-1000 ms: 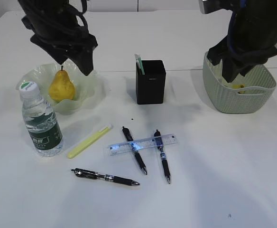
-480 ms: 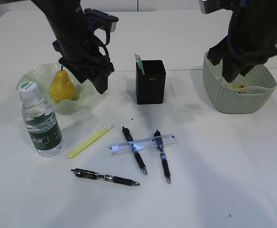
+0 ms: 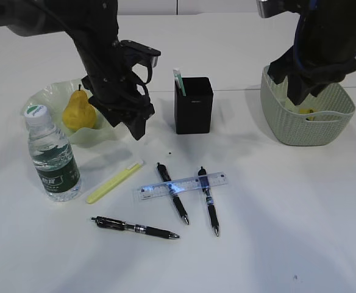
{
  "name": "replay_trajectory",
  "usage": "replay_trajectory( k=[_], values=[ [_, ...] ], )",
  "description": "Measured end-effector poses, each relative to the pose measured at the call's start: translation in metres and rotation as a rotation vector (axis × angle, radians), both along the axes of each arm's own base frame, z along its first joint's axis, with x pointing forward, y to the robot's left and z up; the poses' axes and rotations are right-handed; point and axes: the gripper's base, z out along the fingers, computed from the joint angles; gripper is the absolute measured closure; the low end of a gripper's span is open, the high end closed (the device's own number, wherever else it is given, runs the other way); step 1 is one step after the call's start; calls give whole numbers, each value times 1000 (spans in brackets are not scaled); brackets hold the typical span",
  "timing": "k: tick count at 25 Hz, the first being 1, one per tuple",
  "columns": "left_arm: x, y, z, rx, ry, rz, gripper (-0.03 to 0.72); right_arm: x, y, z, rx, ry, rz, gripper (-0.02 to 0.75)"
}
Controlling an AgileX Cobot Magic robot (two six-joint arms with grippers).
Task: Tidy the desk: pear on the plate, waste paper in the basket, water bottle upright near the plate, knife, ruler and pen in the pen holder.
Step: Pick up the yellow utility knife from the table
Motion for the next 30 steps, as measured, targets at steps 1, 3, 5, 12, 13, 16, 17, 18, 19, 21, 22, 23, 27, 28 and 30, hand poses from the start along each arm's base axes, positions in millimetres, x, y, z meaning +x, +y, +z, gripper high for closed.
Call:
replay_trajectory(
  k=[1,3,5,12,13,16,17,18,19,21,22,23,27,28,30],
  values=[
    [1,-1,-6,3,11,-1,220,0,0,0,-1,0,0,477],
    [2,-1,-13,9,26,-1,220,0,0,0,-4,-1,0,477],
    [3,-3,-20,8,41,1,220,0,0,0,-4,-2,-2,477],
    [6,-5,-34,1,52,4,221,0,-1,0,-6,-2,-2,477],
    [6,-5,-38,5,59,4,221,0,-1,0,-6,-2,-2,477],
    [7,-6,-47,13,75,4,221,0,-1,0,-6,-2,-2,477],
    [7,-6,-49,15,79,4,221,0,-1,0,-6,-2,-2,477],
    [7,-6,-51,17,83,5,221,0,-1,0,-6,-2,-2,477],
    [7,-6,-52,18,84,5,221,0,-1,0,-6,-2,-2,477],
    [8,-6,-55,21,90,5,221,0,-1,0,-6,-2,-2,477],
    [8,-6,-56,22,92,5,221,0,-1,0,-6,-2,-2,477],
    [8,-6,-57,23,95,5,221,0,-1,0,-6,-2,-2,477],
    [8,-6,-62,27,103,5,221,0,-1,0,-6,-2,-2,477],
    [8,-6,-62,27,103,5,221,0,-1,0,-6,-2,-2,477],
    [8,-6,-63,20,108,6,221,0,-1,0,-6,-2,-2,477]
  ],
)
